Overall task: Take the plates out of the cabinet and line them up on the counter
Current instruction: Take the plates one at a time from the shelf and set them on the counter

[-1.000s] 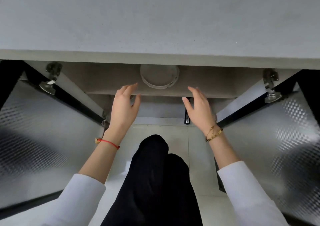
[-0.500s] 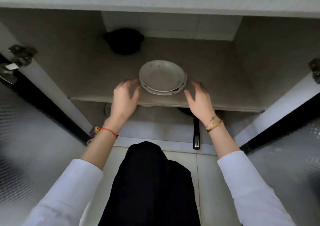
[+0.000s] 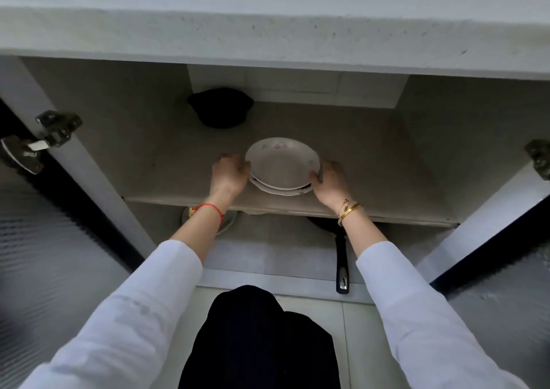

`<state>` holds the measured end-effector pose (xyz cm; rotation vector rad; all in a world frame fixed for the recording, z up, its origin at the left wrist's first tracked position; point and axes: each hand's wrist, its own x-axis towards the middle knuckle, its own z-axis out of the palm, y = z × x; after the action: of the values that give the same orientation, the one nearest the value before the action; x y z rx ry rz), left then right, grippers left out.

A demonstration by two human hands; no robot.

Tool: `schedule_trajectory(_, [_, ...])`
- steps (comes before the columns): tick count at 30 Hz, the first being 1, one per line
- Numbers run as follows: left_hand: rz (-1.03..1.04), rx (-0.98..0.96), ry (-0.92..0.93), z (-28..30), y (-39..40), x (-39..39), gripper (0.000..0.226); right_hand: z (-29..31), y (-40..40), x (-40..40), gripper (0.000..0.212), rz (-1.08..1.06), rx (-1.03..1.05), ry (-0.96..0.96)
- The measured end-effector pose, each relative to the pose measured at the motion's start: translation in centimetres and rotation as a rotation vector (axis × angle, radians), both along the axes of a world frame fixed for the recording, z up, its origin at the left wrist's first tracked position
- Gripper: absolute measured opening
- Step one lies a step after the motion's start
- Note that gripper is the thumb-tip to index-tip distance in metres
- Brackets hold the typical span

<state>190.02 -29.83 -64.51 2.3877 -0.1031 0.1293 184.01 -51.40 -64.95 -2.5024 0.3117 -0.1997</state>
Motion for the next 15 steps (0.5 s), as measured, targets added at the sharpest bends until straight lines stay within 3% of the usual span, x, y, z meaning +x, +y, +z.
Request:
schedule_trajectory(7, [-0.040, -0.011, 0.130, -1.0, -0.5, 0.6, 0.032, -0.8, 0.2, 0.5, 0.042, -0.031, -0.006, 0.013])
schedule_trajectory(15, [-0.011, -0.101, 0.102, -1.1, -0.7, 0.5, 0.029, -1.2, 0.4, 0.6, 0.033, -0.053, 0.155, -0.046])
